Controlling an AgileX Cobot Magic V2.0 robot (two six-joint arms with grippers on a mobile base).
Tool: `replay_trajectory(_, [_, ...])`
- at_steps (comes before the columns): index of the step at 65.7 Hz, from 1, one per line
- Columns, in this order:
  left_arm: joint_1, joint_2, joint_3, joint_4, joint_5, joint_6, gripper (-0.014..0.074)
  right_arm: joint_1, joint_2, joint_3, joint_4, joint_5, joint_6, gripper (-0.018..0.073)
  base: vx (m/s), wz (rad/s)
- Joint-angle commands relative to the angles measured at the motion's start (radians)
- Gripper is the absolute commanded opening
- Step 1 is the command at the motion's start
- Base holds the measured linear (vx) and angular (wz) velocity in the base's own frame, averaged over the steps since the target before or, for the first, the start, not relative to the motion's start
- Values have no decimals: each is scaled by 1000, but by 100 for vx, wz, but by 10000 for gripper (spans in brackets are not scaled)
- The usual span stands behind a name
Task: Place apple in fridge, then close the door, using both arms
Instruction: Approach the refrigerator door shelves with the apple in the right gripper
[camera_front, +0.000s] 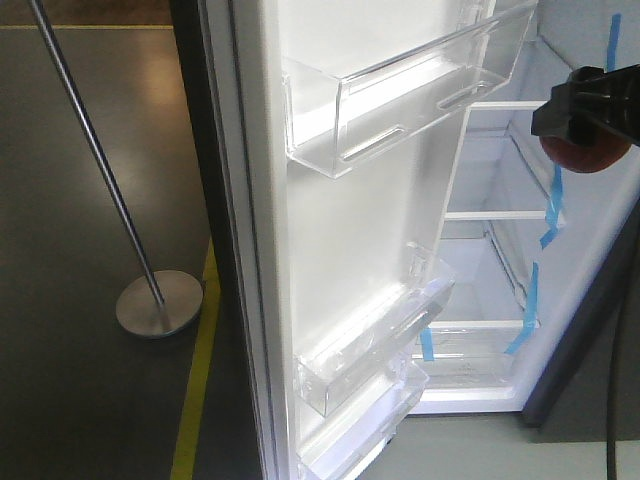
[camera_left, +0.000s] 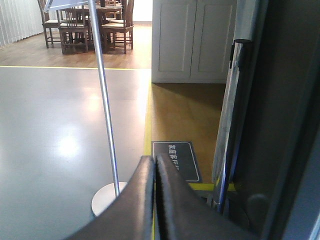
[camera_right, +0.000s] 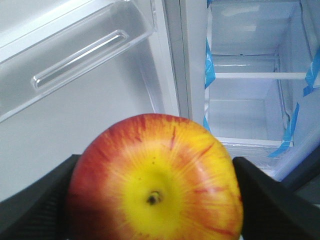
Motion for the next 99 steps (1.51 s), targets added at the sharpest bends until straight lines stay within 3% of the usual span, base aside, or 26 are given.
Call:
replay_trajectory(1, [0, -16, 15, -5, -69, -5, -7, -2, -31, -32, 10, -67, -10, 150, 6, 3])
replay_trajectory(99, [0, -16, 15, -5, -69, -5, -7, -2, -31, -32, 10, -67, -10, 150, 3, 0])
